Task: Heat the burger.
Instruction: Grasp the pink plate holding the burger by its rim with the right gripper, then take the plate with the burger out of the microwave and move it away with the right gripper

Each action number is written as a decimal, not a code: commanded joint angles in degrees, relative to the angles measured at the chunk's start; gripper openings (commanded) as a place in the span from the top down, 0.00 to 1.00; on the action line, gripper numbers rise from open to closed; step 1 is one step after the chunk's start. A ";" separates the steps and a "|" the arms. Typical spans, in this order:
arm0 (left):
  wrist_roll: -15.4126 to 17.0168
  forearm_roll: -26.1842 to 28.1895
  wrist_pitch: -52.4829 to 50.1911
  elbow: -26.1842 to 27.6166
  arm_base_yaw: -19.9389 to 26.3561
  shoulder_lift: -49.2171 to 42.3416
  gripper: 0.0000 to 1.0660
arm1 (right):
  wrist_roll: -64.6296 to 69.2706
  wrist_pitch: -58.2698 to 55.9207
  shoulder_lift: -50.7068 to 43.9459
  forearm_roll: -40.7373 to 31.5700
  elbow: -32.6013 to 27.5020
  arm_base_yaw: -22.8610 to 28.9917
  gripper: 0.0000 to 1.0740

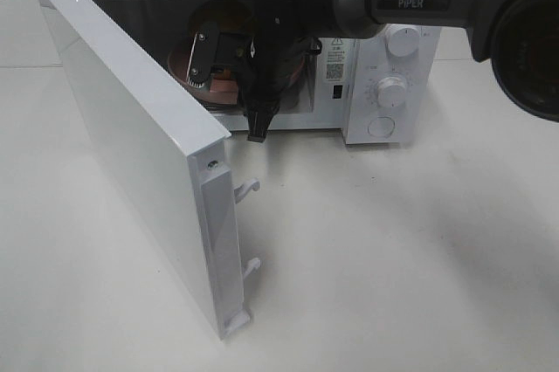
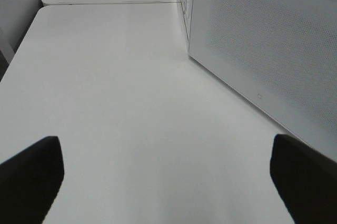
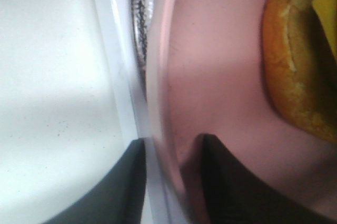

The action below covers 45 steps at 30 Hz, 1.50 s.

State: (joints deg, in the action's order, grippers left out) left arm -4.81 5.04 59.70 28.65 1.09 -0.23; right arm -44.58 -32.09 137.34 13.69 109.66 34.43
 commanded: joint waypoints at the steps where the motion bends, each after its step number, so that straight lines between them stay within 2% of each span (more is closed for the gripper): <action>1: 0.40 -0.11 -0.23 -0.17 0.06 -1.20 0.06 | 0.46 3.27 0.80 1.26 0.23 -0.86 0.91; 2: 0.40 -0.11 -0.23 -0.17 0.06 -1.20 0.06 | 0.46 2.75 0.69 1.26 0.23 -0.86 0.98; 4: 0.40 -0.11 -0.23 -0.17 0.06 -1.20 0.06 | 0.46 2.29 0.57 1.20 0.23 -0.80 1.00; 13: 0.40 -0.11 -0.23 -0.17 0.06 -1.20 0.06 | 0.40 0.80 -0.06 0.86 0.23 -0.11 1.00; 20: 0.40 -0.11 -0.23 -0.17 0.06 -1.20 0.06 | -4.53 -2.29 -0.86 -2.98 0.23 0.52 1.00; 38: 0.40 -0.11 -0.23 -0.17 0.06 -1.20 0.06 | -9.45 -6.59 -1.09 -6.76 0.23 1.55 1.00; 45: 0.34 -0.11 -0.23 -0.17 0.06 -1.20 0.06 | -14.78 -7.91 -3.04 -6.82 -2.35 1.83 1.00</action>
State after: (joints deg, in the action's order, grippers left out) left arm -4.81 5.04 59.70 28.65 1.09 -0.23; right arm -57.35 -36.21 135.22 8.71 108.80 36.04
